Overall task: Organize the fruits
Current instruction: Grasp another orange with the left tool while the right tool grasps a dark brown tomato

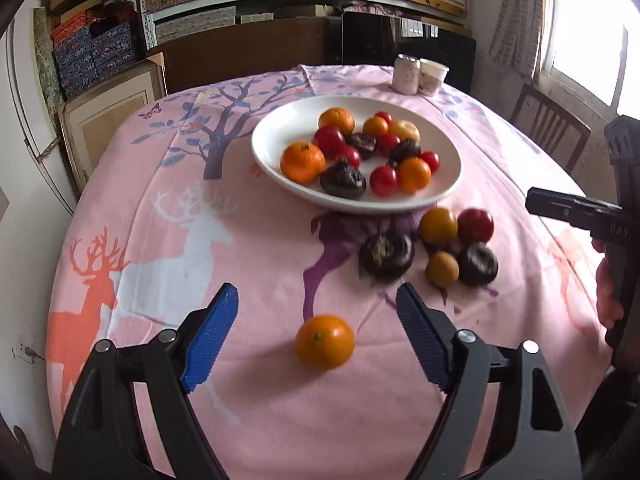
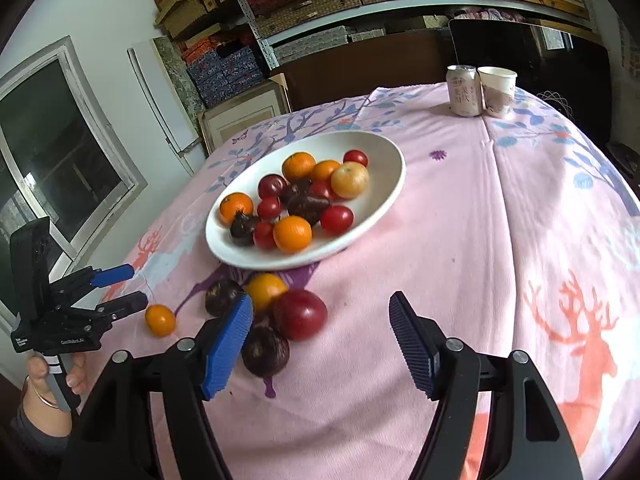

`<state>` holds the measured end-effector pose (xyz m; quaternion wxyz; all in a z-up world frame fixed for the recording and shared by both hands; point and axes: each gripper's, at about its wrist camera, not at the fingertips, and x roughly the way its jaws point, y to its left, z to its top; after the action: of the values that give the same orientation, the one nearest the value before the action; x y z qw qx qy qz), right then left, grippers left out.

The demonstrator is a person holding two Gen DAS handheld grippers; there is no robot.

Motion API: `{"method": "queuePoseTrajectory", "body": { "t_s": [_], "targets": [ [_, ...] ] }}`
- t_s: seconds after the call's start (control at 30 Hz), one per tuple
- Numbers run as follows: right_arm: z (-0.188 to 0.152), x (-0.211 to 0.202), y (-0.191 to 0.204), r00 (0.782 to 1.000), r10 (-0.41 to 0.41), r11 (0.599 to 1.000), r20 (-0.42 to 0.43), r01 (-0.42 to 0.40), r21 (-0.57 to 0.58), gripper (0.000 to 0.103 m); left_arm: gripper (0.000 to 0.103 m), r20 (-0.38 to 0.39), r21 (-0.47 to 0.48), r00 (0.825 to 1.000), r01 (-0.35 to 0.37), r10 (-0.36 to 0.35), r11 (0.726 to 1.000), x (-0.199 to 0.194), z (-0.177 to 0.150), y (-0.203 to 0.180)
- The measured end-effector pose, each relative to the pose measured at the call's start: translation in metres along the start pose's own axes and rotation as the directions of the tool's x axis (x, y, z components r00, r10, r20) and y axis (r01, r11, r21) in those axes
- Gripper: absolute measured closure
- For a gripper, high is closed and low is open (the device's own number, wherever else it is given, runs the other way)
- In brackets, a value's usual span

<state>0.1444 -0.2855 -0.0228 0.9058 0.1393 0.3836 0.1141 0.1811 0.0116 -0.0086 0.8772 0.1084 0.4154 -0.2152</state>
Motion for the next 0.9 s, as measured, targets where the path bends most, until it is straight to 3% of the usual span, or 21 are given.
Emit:
{"method": "queuePoseTrajectory", "body": {
  "t_s": [0.2,0.23,0.27,0.37,0.6,0.73,0.9],
  "targets": [
    [-0.014,0.012,-0.005,1.0,-0.005,1.0,-0.023,0.005,0.019,0.031,0.025,-0.059,0.031,0.998,-0.022,0.024,0.999,0.022,-0.023,-0.008],
    [-0.014,0.012,-0.004,1.0,-0.006,1.0,-0.025,0.006,0.016,0.031,0.029,-0.071,0.033,0.997,-0.008,0.01,0.999,0.028,-0.026,-0.009],
    [-0.015,0.012,-0.003,1.0,-0.004,1.0,-0.029,0.005,0.013,0.031,0.05,-0.097,0.035,0.995,0.002,0.002,0.999,0.035,-0.027,-0.01],
    [-0.018,0.011,0.001,0.999,-0.008,1.0,-0.043,0.007,-0.007,0.032,0.067,-0.073,0.027,0.997,0.012,-0.01,1.0,0.033,-0.026,-0.011],
    [-0.032,0.016,0.038,0.995,0.012,0.985,-0.104,-0.029,-0.17,0.036,0.067,0.021,0.011,0.998,0.057,-0.057,0.998,0.017,-0.026,-0.018],
    [-0.031,0.033,0.056,0.988,-0.007,0.976,-0.152,-0.026,-0.218,0.036,0.067,0.03,0.02,0.997,0.071,-0.071,0.997,0.016,-0.025,-0.022],
    [-0.03,0.057,0.072,0.977,-0.054,0.965,-0.206,-0.002,-0.264,0.049,0.067,0.026,-0.02,0.995,0.092,-0.092,0.996,0.017,-0.025,-0.015]
  ]
}}
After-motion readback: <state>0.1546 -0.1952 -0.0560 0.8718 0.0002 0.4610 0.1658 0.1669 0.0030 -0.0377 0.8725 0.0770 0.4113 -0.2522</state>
